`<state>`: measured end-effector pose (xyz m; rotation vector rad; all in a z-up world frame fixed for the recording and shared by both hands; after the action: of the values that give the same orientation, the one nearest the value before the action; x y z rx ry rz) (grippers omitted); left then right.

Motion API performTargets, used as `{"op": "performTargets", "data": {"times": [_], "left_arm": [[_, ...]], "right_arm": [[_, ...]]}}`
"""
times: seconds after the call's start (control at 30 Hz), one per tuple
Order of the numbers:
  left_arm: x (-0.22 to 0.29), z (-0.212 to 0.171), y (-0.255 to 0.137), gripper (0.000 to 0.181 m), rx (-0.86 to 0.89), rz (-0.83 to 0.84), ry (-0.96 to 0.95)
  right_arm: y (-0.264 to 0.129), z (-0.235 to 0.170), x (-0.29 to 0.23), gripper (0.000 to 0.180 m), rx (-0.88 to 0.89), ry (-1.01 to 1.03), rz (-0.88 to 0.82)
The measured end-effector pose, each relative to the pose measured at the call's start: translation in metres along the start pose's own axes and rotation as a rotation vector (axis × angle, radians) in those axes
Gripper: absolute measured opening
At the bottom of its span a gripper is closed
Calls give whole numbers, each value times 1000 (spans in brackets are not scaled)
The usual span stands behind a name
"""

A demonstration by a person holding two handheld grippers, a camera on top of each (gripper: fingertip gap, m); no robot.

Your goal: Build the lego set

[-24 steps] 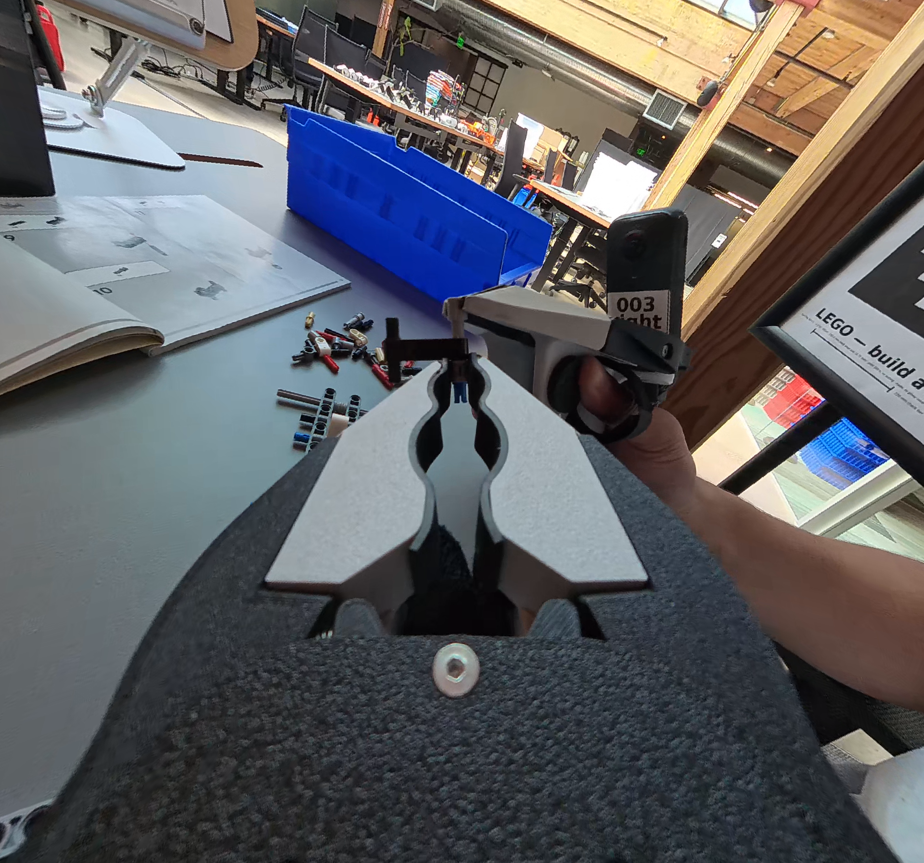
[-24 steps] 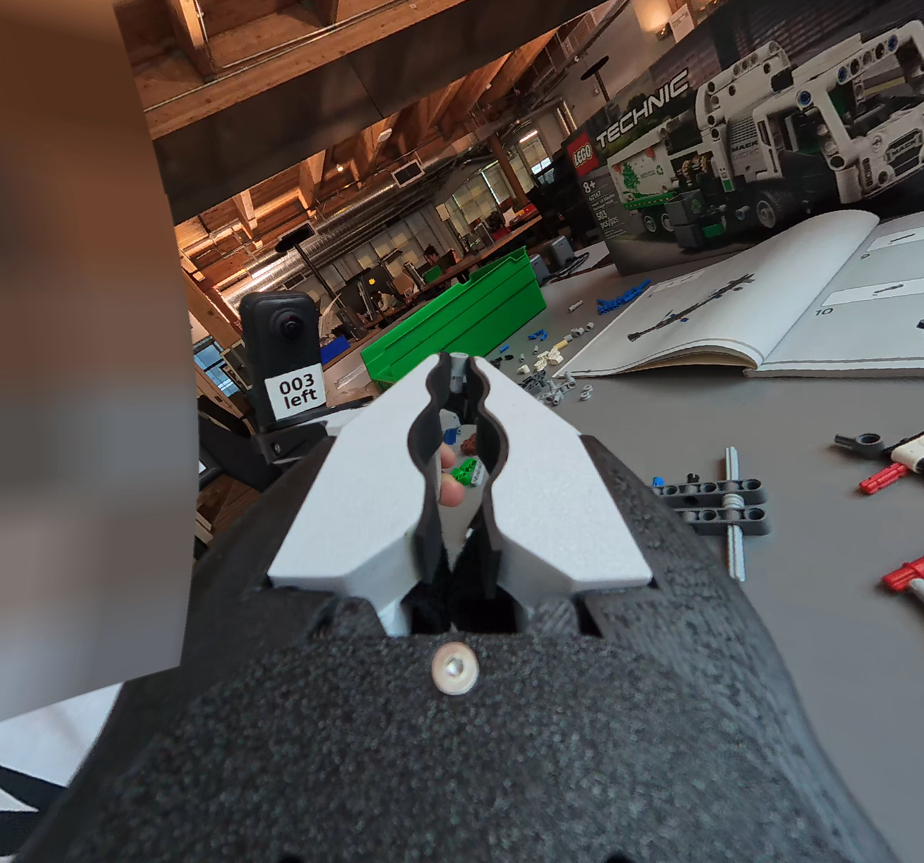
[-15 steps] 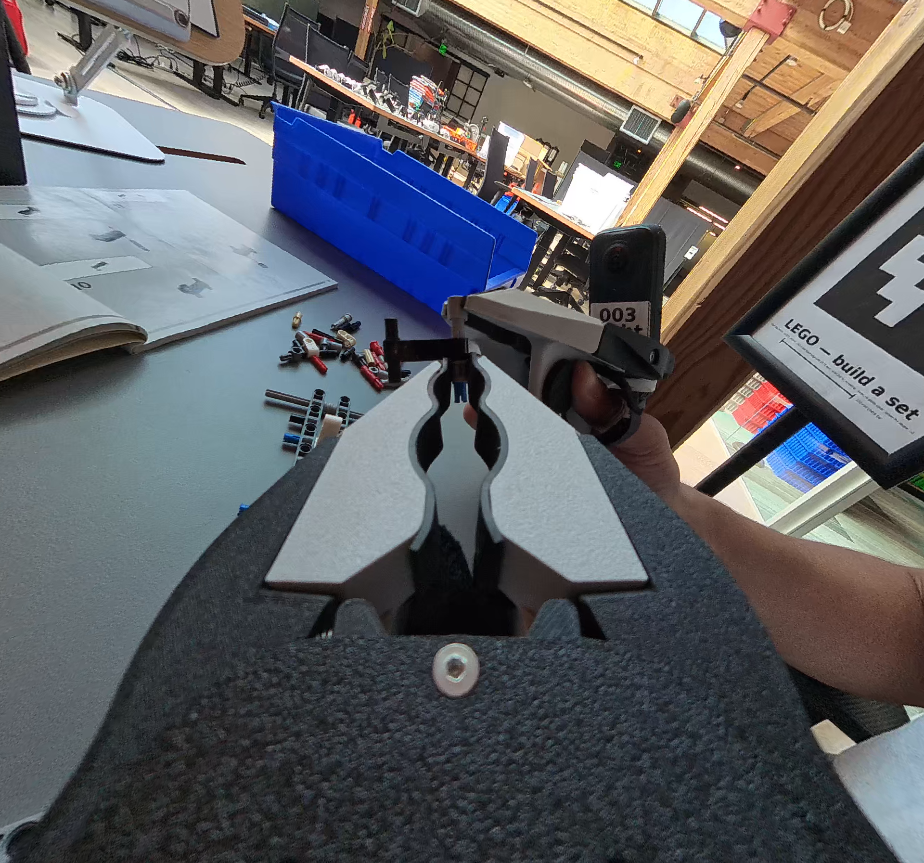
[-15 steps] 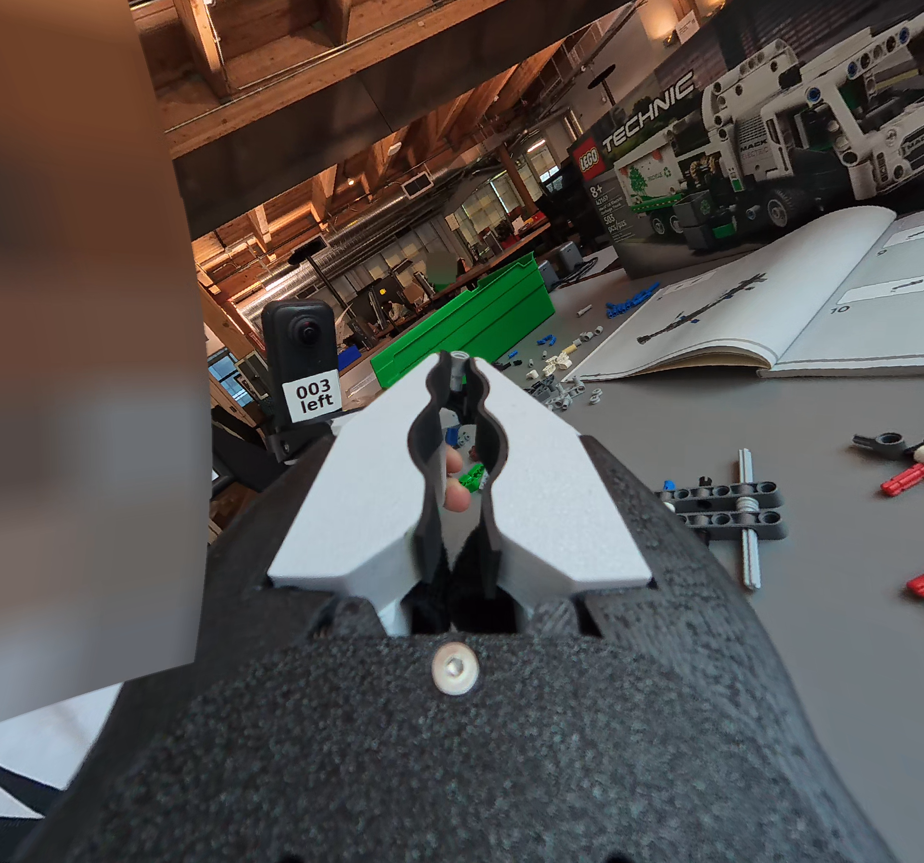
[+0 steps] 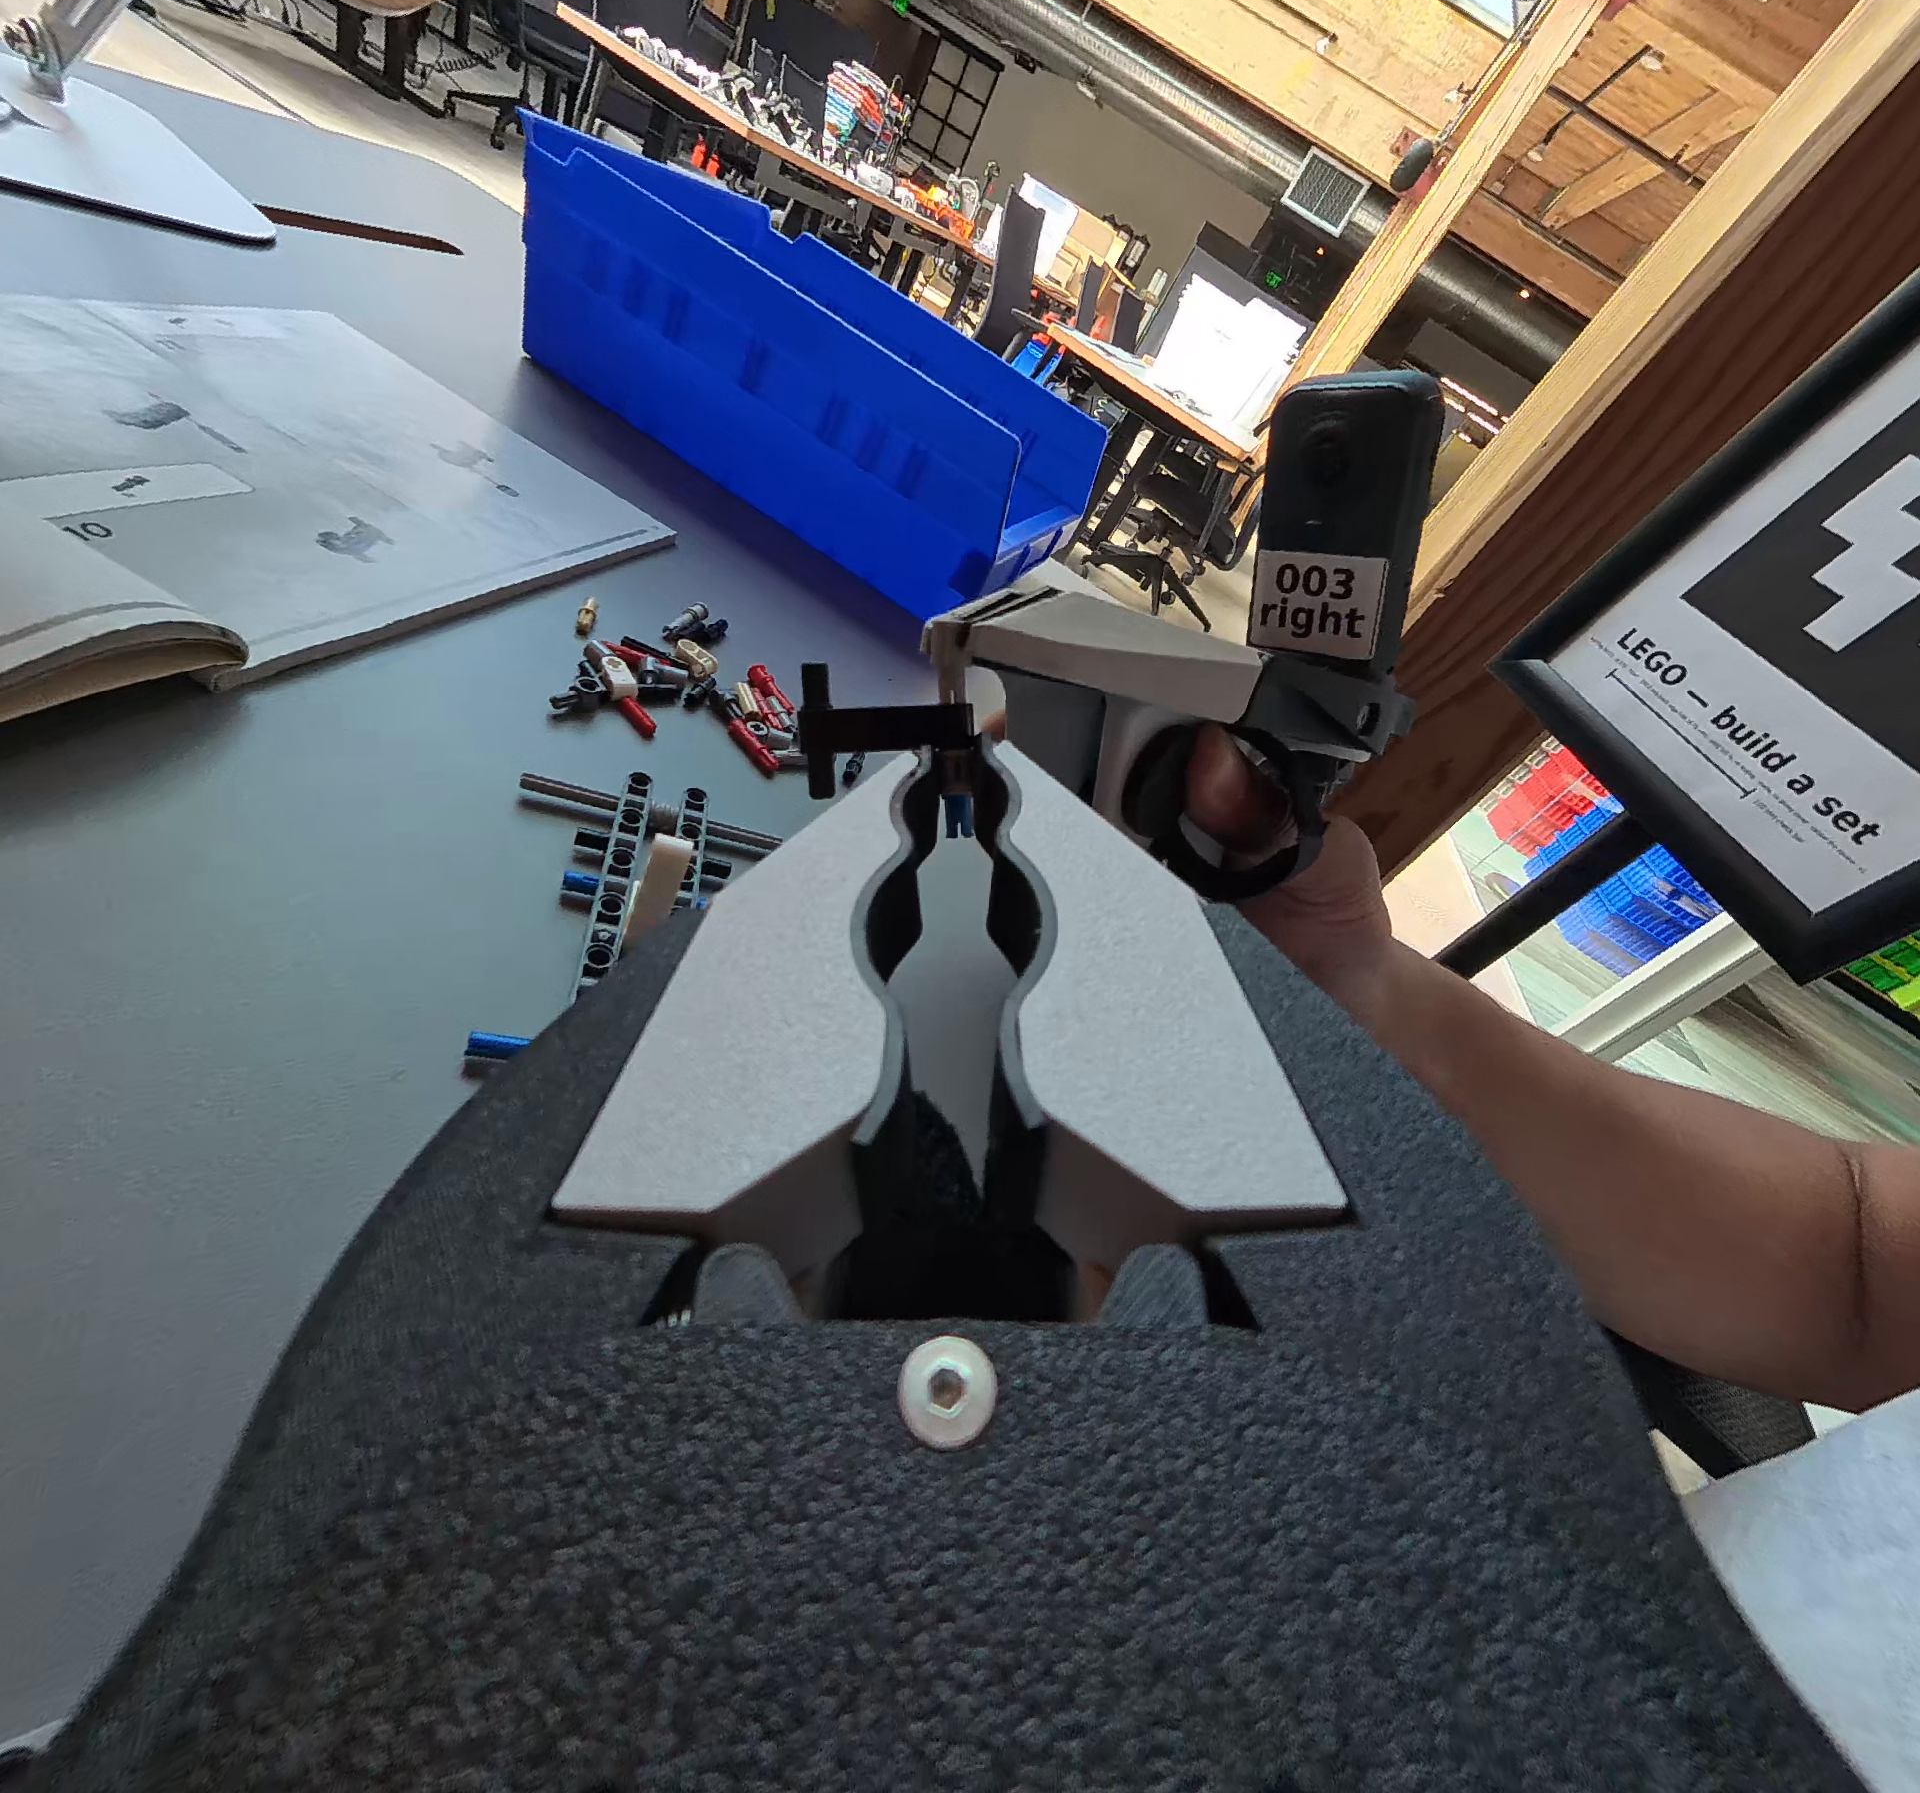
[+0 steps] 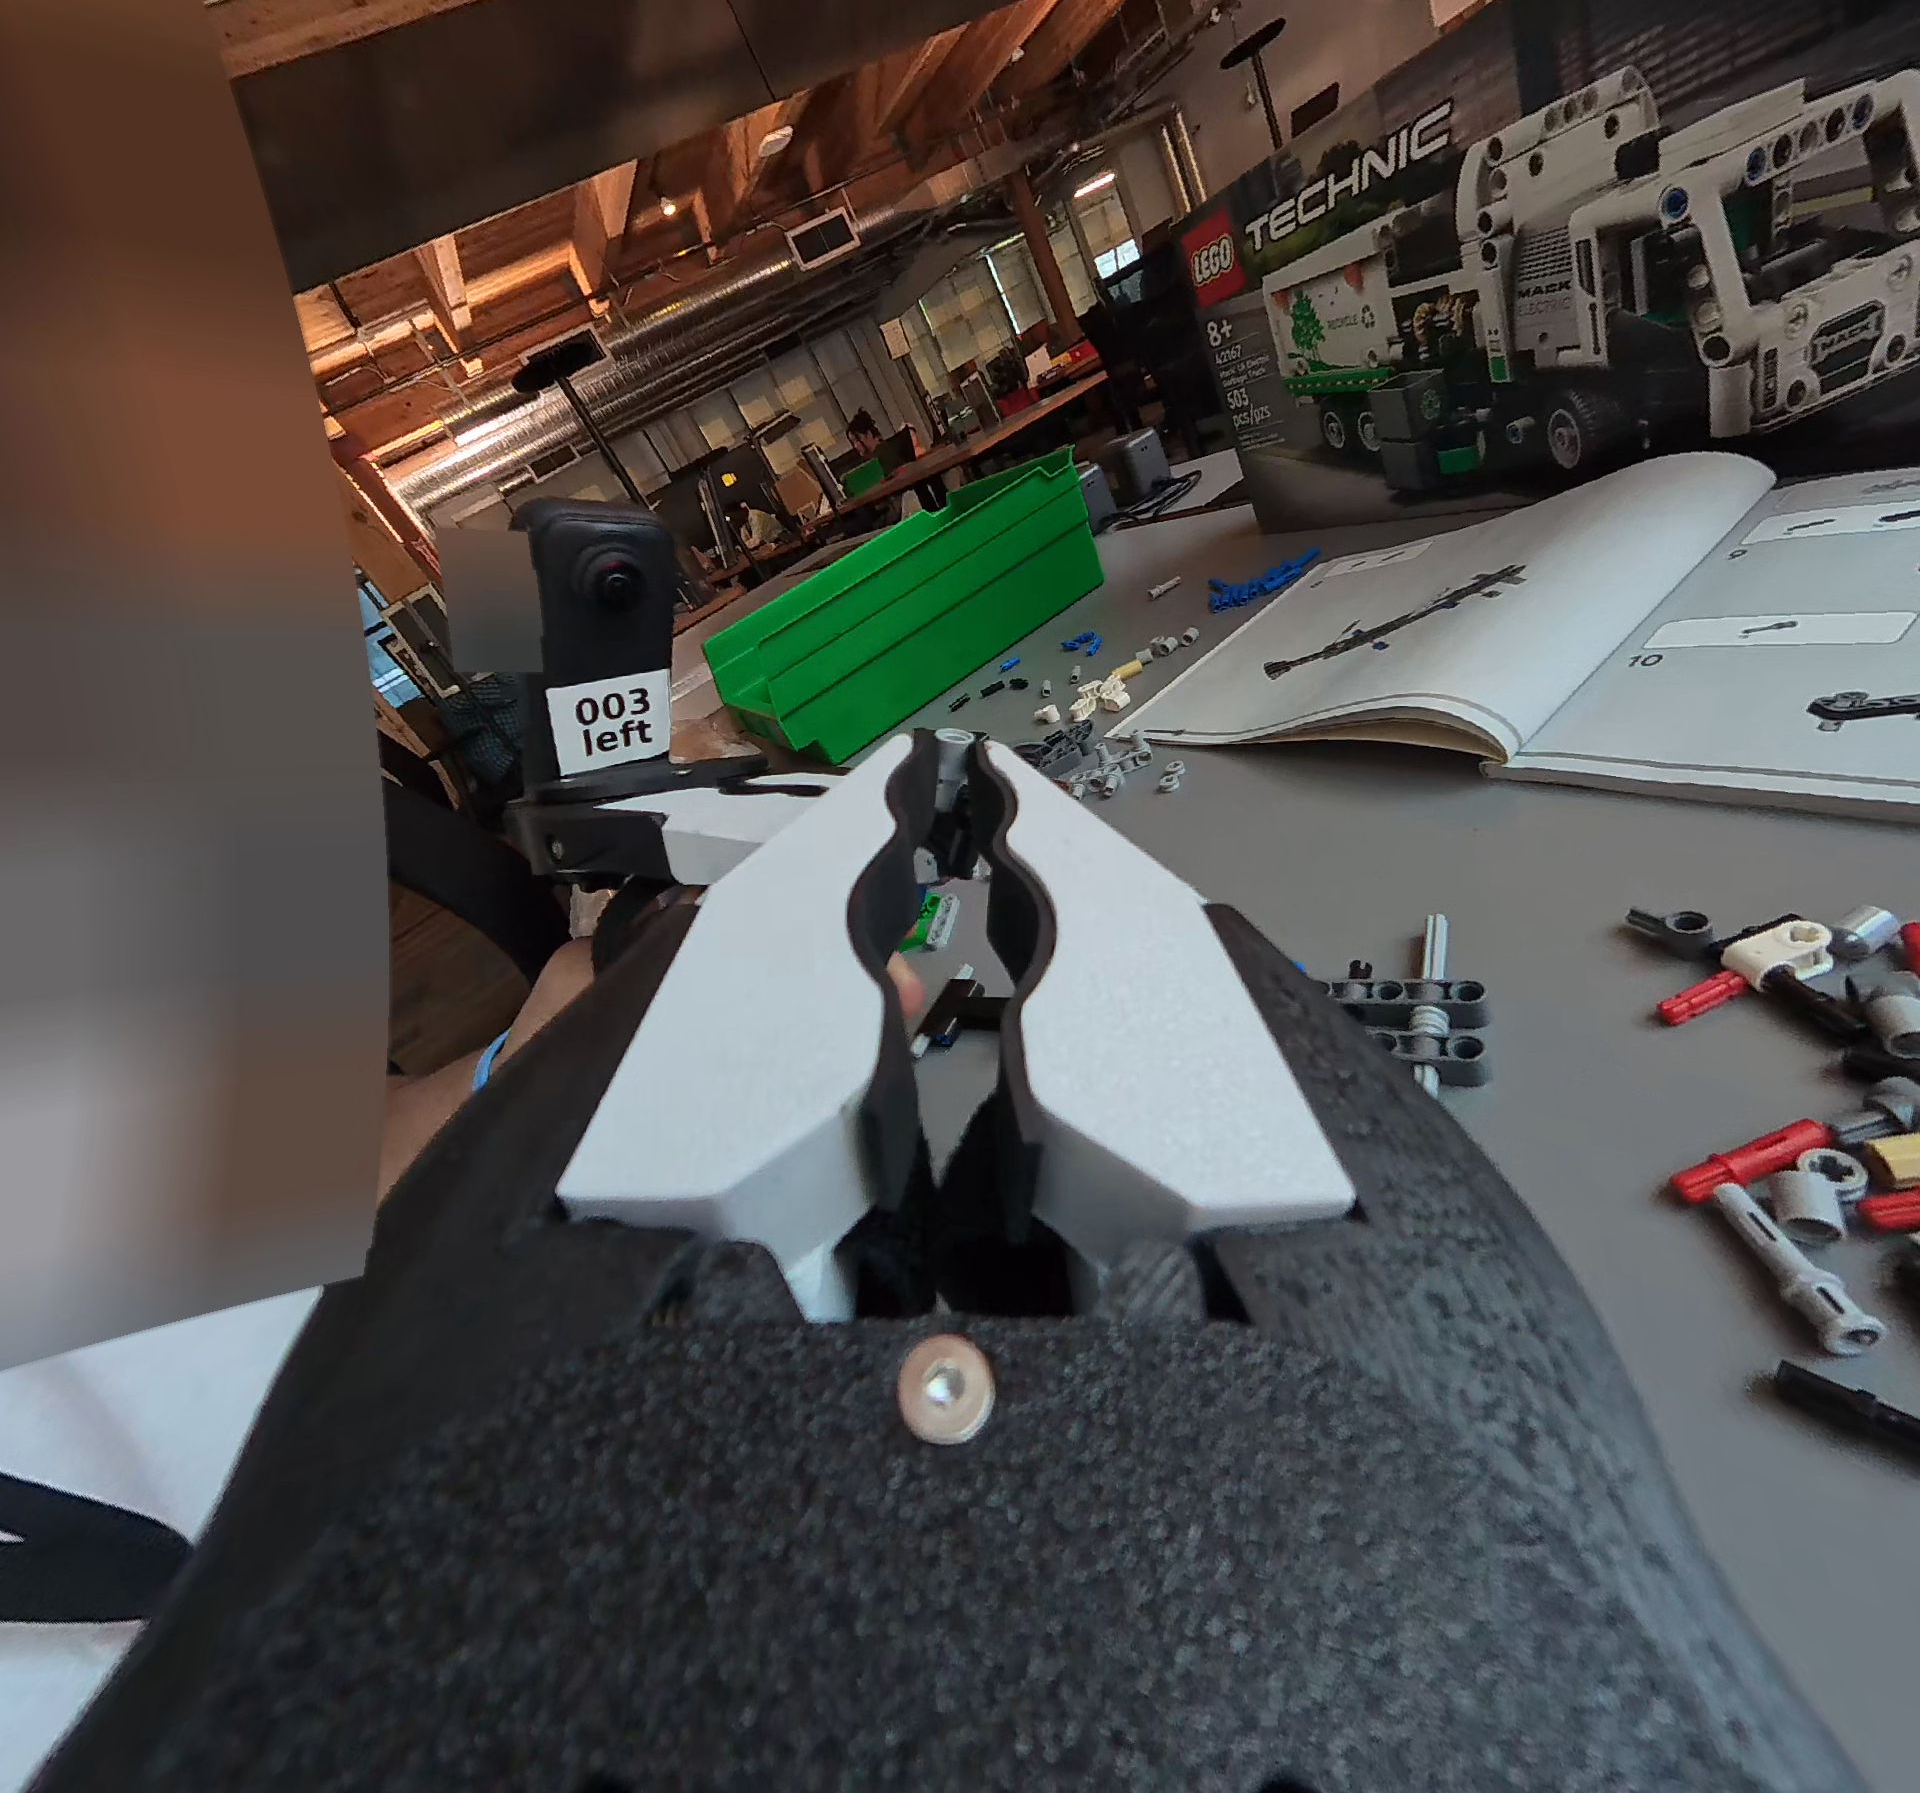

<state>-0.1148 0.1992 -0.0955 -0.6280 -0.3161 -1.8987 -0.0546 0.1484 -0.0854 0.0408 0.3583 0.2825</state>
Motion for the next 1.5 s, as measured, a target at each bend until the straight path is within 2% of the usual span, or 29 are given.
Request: {"op": "performTargets", "data": {"times": [0.23,0.7,1.07,1.23,1.3,1.4,1.5], "left_arm": [[1,0,0,4,6,11,16],[-1,3,-4,4,32,-25,-26],[2,3,-5,4,47,-11,12],[9,4,-6,4,72,-7,80],[11,3,-6,4,71,-1,111],[12,3,-7,4,74,4,141],[16,0,-5,5,55,8,186]], "right_arm": [[0,-1,1,5,12,58,27],[4,-3,-2,5,12,54,35],[4,-3,-5,5,14,51,55],[1,2,-9,6,48,2,84],[-7,11,-11,11,118,-74,81],[-17,19,-12,3,131,-217,50],[-19,17,-11,0,113,-195,89]]}}
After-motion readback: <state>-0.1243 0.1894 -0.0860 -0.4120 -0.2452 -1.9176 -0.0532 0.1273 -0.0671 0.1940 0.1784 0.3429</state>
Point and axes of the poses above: each gripper's, where its closed fingertips meet, y out along the fingers, z out of its top, x = y × z across the jaws, the point moved 5 cm from there along -y, back along the fingers, and after that the axes turned 7 degrees about -y, right-handed, at the moved point
